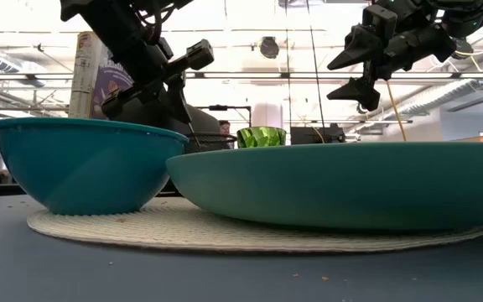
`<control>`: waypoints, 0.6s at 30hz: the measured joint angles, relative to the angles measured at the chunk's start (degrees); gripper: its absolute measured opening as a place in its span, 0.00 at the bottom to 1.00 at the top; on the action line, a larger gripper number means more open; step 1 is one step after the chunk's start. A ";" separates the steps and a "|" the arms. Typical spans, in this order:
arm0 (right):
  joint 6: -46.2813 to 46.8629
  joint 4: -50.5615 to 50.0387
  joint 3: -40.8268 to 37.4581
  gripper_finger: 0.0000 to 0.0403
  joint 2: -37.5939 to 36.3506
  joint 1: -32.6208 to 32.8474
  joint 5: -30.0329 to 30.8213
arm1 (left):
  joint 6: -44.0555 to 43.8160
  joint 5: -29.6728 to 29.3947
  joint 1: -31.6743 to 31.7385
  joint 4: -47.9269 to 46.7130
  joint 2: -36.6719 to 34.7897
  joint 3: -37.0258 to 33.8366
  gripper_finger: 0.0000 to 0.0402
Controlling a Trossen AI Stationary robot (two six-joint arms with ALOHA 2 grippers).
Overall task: Arrange a breakfast setting
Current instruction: Move the black spoon to the middle left of the table
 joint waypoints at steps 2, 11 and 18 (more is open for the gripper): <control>0.00 0.00 0.00 0.72 0.00 0.00 0.00 | 0.27 0.01 0.00 0.02 0.00 0.01 0.02; 0.00 0.00 0.00 0.72 0.00 0.00 0.00 | 1.32 -0.06 -0.09 0.63 -0.57 -0.01 0.02; 0.00 0.00 0.00 0.72 -0.01 0.02 0.00 | 4.30 0.19 -0.09 1.68 -2.69 -0.05 0.02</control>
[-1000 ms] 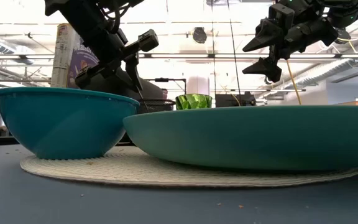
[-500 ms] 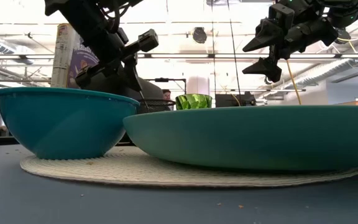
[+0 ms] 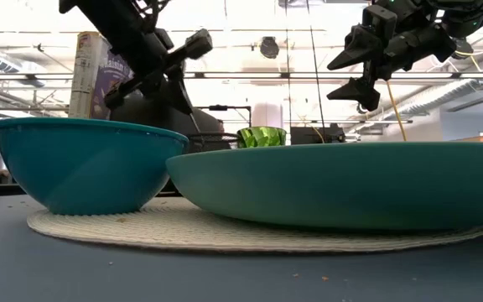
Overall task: Arrange a breakfast setting
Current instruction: Move the black spoon to the middle left of the table
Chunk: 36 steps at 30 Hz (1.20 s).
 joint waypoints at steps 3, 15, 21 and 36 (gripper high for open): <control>0.01 0.02 0.00 0.72 -0.01 -0.01 0.00 | 1.90 -0.43 0.00 2.56 -1.09 0.17 0.02; 0.02 0.08 -0.02 0.72 -0.02 0.00 0.02 | 9.17 -1.64 0.00 5.92 -6.59 -0.01 0.02; 0.02 0.07 -0.02 0.72 0.01 0.00 0.02 | 13.09 -1.63 0.00 7.91 -10.08 0.13 0.02; 1.90 10.35 -0.04 0.72 0.01 5.08 0.07 | 32.81 -3.37 -0.11 33.10 -12.07 0.04 0.02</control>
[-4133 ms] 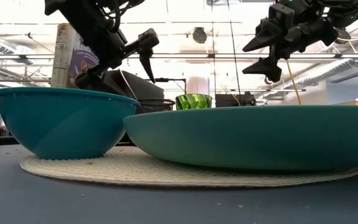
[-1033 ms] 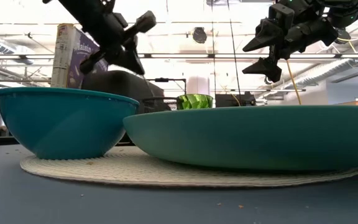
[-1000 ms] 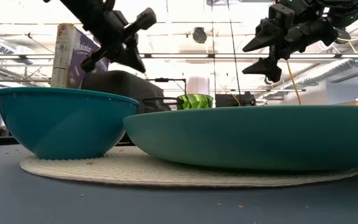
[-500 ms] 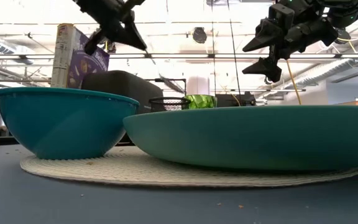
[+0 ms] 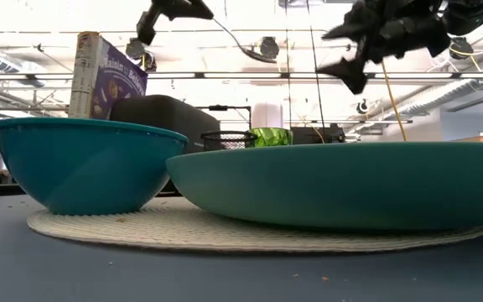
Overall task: Arrange a breakfast setting
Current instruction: Move the black spoon to the middle left of the table
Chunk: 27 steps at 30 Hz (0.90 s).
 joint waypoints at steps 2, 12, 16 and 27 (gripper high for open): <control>0.98 4.91 0.00 0.72 0.16 1.63 0.60 | 3.80 -0.22 -0.02 4.69 0.12 -0.04 0.02; 3.29 35.12 0.00 0.72 6.64 10.45 10.85 | 22.94 -0.42 -0.68 34.61 6.83 0.04 0.02; 3.32 45.91 0.00 0.72 11.44 13.24 12.40 | 27.20 0.44 -0.66 46.11 11.61 -0.01 0.02; 4.62 61.54 0.02 0.72 22.51 16.76 22.65 | 27.94 5.54 -0.33 55.66 16.40 0.00 0.02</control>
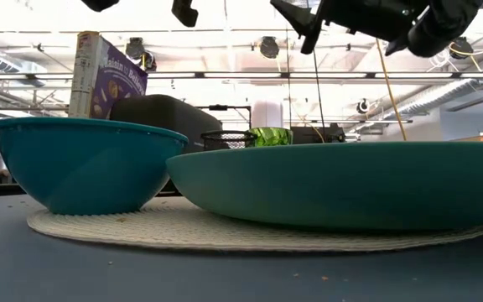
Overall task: Arrange a breakfast setting
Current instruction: Move the black spoon to the middle left of the table
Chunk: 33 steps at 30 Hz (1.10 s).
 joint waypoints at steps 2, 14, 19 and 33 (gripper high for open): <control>0.00 4.11 0.00 0.72 1.58 0.00 0.02 | -0.26 0.74 -0.01 0.05 0.55 0.00 0.02; 1.73 12.29 0.11 0.72 3.50 -0.02 3.42 | -1.35 3.44 -0.31 -3.64 0.46 0.04 0.02; 1.72 12.60 0.17 0.72 3.50 -0.04 4.54 | -1.94 3.76 -0.33 -5.71 0.50 0.04 0.02; 1.49 12.31 0.22 0.72 3.48 -0.04 10.50 | -3.72 5.18 -0.55 -10.58 0.56 0.02 0.02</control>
